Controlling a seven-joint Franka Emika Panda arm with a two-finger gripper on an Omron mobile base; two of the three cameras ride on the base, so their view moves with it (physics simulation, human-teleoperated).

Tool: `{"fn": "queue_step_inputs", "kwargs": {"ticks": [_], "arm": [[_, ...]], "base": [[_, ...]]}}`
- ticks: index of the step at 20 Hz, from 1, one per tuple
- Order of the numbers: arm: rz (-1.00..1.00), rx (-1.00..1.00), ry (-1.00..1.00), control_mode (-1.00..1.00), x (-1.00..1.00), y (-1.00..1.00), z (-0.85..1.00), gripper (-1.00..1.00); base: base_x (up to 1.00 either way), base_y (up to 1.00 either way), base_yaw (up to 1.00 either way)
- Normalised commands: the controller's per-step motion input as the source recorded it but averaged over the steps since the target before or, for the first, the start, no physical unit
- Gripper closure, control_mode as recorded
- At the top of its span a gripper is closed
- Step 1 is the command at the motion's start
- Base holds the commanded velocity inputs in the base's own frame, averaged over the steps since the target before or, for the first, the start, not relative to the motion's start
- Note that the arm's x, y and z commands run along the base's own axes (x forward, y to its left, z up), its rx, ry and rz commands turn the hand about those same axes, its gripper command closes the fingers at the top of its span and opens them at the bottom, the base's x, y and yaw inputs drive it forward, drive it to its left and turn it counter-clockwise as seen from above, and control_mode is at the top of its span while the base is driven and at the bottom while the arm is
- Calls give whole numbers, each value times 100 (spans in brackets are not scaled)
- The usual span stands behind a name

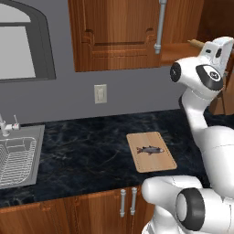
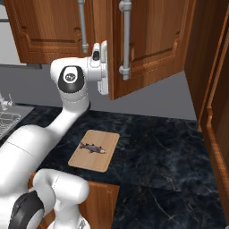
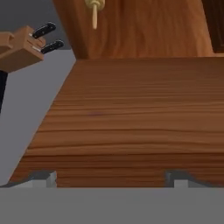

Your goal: Open the cabinet, retrieve the rolling pin, and place it next to the meat on the cutting board to prepare for tenderizing.

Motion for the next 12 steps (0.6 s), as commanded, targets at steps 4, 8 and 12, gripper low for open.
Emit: {"fn": "queue_step_inputs", "kwargs": {"ticks": [4, 8, 12], "arm": [[-5, 0, 0, -100, 3, -100, 0, -100], [0, 3, 0, -100, 26, -100, -17, -100], [0, 4, 1, -100, 18, -98, -23, -100]], "base": [[0, 0, 0], [0, 0, 0], [0, 0, 0]]}}
